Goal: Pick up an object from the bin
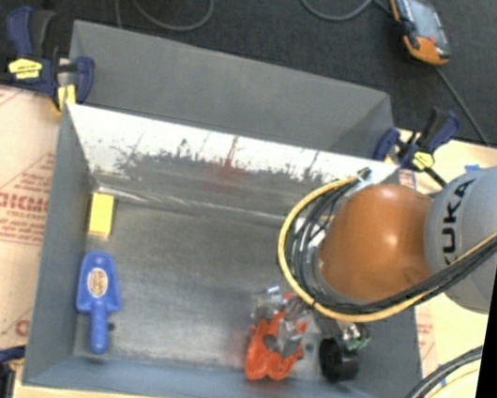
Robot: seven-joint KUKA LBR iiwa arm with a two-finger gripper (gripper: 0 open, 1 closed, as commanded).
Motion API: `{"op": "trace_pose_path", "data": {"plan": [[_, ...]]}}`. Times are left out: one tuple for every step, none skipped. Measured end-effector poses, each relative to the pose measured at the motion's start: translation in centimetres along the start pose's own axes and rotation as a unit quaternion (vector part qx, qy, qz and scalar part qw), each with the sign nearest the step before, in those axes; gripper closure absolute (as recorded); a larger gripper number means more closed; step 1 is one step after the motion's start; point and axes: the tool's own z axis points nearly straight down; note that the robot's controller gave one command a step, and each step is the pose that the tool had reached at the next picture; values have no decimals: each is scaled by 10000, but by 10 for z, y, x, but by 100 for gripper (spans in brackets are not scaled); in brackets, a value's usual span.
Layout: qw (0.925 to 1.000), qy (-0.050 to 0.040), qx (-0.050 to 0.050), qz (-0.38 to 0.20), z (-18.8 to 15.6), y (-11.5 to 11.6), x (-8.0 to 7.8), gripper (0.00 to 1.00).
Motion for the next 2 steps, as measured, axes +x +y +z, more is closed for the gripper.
{"op": "trace_pose_path", "data": {"plan": [[10000, 78, -25, 24, -43, 8, -12, 100], [10000, 57, -20, -24, -104, 2, -13, 100]]}}
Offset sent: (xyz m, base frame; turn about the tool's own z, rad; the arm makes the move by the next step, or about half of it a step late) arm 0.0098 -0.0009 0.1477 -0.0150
